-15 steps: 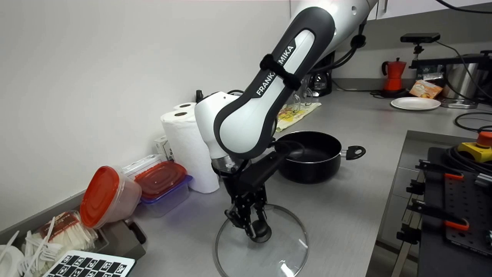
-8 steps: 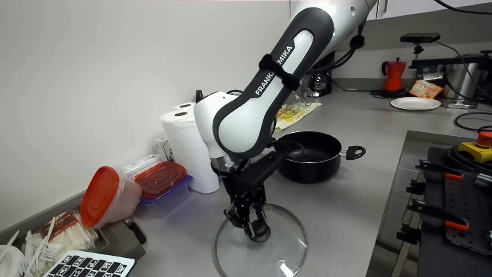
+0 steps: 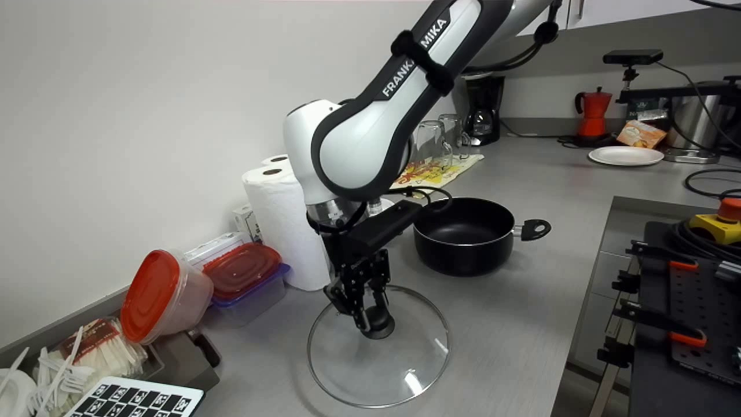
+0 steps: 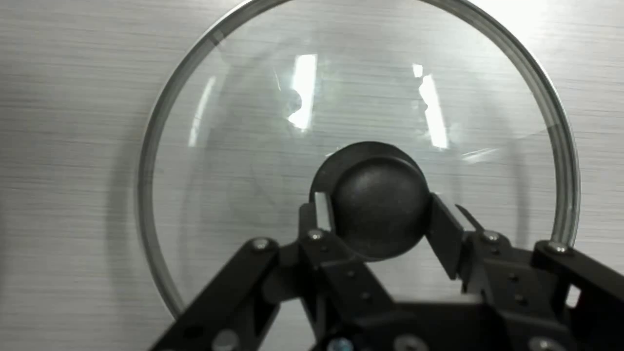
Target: Put the lid over the black pot
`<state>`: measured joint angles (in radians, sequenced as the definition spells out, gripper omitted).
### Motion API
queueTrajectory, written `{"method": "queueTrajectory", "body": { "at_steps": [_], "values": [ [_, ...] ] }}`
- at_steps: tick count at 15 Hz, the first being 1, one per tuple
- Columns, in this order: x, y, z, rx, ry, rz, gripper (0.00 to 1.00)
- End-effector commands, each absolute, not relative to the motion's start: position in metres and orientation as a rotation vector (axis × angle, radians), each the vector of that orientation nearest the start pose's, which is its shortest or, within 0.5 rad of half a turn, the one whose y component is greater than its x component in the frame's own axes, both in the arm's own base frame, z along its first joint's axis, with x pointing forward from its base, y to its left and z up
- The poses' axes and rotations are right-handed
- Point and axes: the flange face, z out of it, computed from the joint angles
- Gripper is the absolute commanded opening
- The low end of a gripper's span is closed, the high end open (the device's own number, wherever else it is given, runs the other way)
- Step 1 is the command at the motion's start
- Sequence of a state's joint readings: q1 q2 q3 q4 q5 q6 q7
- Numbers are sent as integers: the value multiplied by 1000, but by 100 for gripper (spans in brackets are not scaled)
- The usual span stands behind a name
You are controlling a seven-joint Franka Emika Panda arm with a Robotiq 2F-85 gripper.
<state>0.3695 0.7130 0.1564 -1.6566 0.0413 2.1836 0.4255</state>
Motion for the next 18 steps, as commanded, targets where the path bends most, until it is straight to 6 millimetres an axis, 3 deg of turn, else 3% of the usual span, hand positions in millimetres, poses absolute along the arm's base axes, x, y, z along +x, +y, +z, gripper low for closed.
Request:
{"method": "queueTrajectory", "body": {
  "at_steps": [1,5,11,18],
  "values": [
    [570,311,236,-3089,-45,304,25],
    [565,282,280,-3105,5,236,25],
    [549,214,343,-3110,125,168,25],
    [540,140,387,-3113,282,149,25]
  ]
}}
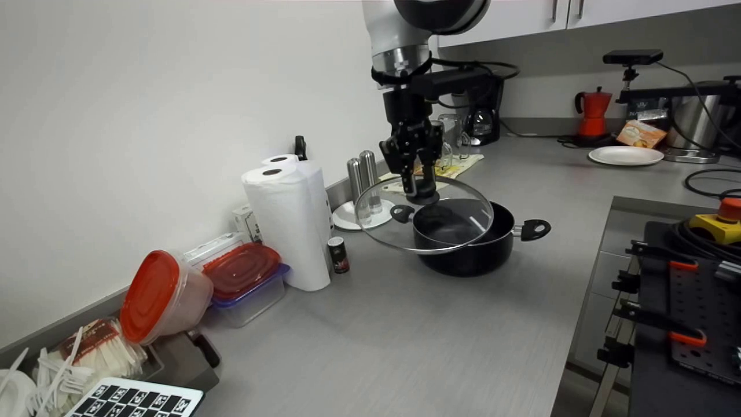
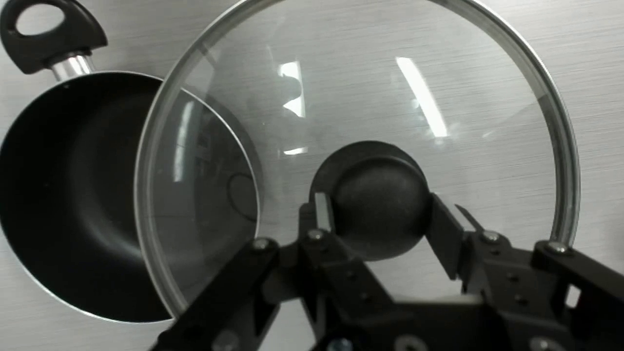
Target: Put the lid over the black pot
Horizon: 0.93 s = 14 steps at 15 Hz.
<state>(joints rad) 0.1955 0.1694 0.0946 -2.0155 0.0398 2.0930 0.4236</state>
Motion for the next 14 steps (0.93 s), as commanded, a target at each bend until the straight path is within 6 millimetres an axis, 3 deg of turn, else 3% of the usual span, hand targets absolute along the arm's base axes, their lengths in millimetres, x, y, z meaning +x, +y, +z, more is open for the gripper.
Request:
{"method": "queueTrajectory", "body": {
  "at_steps": [1,7,14],
  "values": [
    [541,129,392,-3109,314,144,25],
    [548,68,406,-3069,462,127,25],
    [546,23,377,-3018,565,197,25]
  ]
}}
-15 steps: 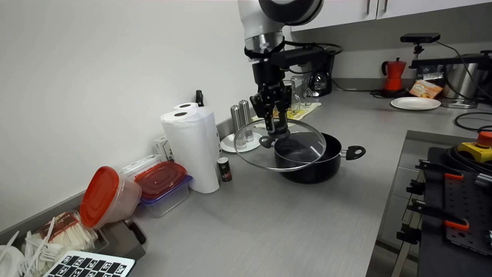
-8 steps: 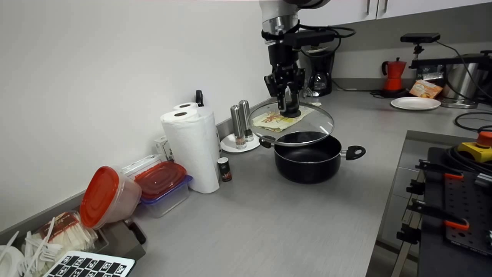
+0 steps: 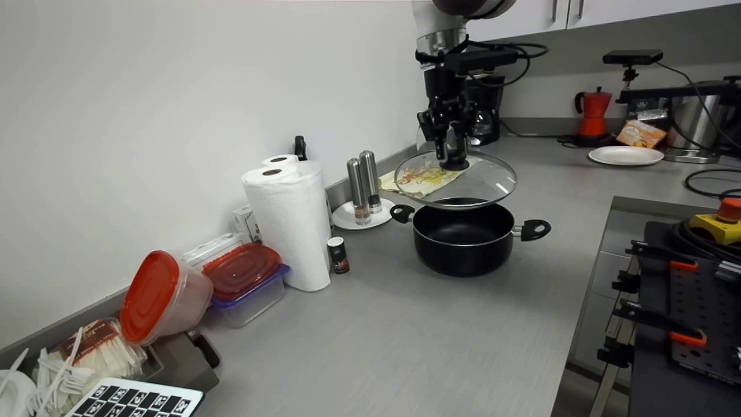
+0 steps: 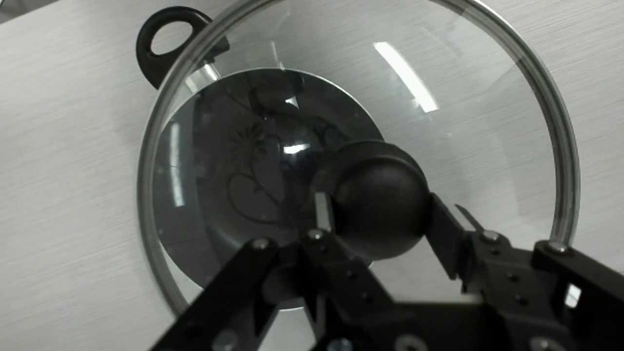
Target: Put the lid over the black pot
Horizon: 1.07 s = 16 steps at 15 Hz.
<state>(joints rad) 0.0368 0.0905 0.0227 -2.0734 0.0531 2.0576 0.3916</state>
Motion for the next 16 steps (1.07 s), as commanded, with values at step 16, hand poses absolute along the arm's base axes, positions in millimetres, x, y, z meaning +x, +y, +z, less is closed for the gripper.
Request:
{"method": "queueTrajectory", "body": {
  "at_steps": [16],
  "values": [
    [583,-57,352,-2925,667,289,25]
  ]
}}
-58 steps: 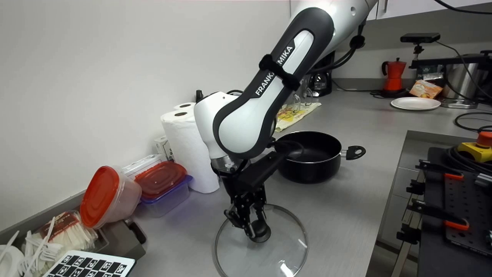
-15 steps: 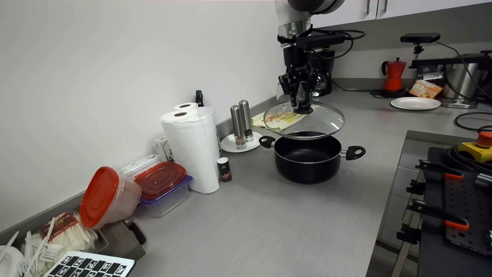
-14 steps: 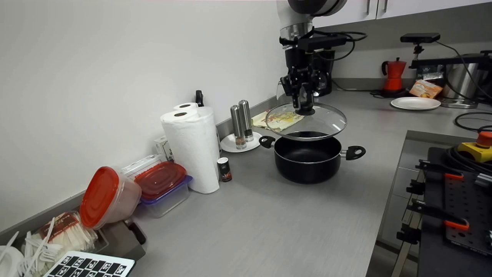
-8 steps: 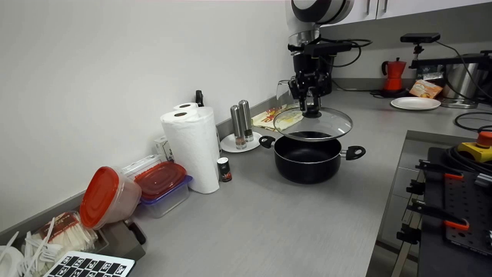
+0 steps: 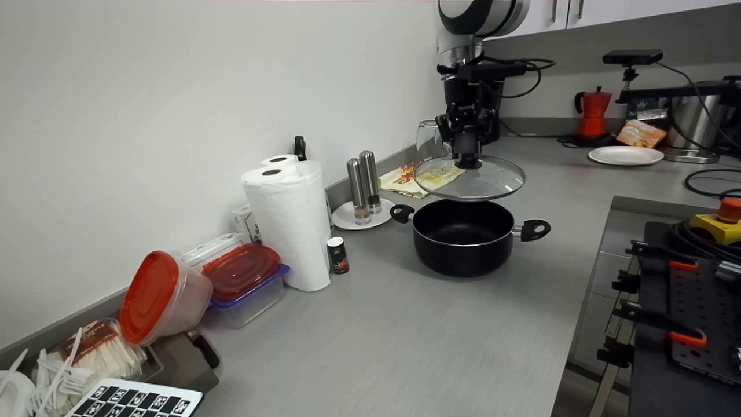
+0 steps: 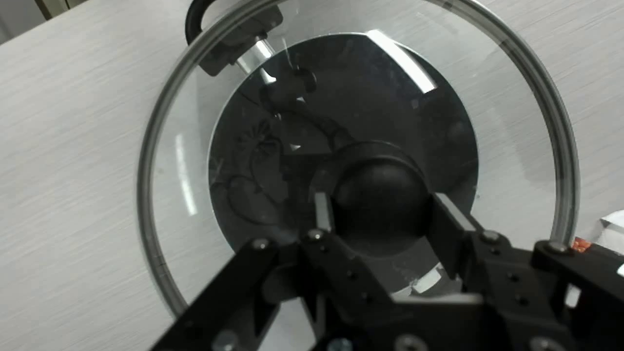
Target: Put the lid over the black pot
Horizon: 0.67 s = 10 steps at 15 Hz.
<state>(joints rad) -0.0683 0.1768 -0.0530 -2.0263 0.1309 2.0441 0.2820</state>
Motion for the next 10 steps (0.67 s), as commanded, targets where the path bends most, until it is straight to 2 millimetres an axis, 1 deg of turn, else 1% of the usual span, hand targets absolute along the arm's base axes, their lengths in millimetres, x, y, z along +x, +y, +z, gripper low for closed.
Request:
{"method": "queueTrajectory", "body": {
  "at_steps": [1,4,8,10],
  "values": [
    [586,-54,347,-2928,651,302,25],
    [594,-46,327,-2925,611,358,25],
    [595,-39,296,-2925,574,435,25],
    [595,-39,286,-2925,566,461,25]
  ]
}}
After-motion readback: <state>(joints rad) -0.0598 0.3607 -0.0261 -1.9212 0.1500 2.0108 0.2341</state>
